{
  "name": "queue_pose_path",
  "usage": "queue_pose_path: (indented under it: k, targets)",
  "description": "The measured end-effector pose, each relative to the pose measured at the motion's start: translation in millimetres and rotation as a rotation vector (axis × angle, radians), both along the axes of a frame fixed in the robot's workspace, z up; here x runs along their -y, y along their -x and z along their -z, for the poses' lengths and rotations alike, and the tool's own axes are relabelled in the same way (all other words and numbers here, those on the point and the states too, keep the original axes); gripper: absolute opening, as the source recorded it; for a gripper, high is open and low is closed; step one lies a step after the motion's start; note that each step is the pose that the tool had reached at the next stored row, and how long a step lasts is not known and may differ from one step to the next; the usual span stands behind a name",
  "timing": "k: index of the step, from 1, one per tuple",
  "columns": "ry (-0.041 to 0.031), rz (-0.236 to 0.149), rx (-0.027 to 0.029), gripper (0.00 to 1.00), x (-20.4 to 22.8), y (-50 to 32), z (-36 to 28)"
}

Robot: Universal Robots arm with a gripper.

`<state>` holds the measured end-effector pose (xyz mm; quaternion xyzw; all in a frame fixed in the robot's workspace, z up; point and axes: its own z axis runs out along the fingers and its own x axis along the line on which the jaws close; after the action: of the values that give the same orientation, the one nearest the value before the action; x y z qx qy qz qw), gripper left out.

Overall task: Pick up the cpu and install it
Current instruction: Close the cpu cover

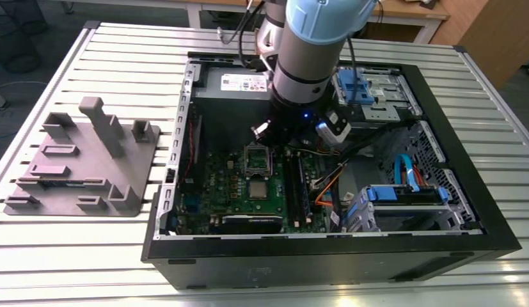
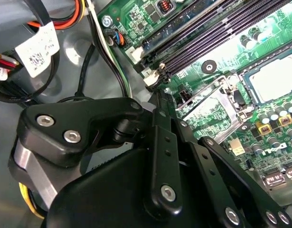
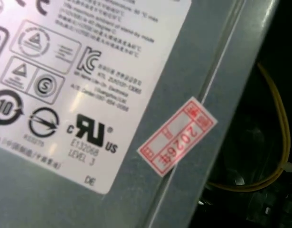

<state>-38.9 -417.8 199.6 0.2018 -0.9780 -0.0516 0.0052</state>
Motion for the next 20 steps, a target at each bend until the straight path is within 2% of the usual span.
queue_pose_path:
  k: [5, 8, 13, 20]
  targets:
    - [0.0004, -0.002, 0.0103, 0.11, 0.2, 3.0, -0.5]
    - [0.0004, -0.004, 0.0134, 0.11, 0.7, 3.2, -2.4]
    - [0.0002, -0.008, 0.0156, 0.11, 1.8, 3.3, -7.2]
    - [0.0003, -0.012, 0.0157, 0.11, 2.1, 3.3, -7.6]
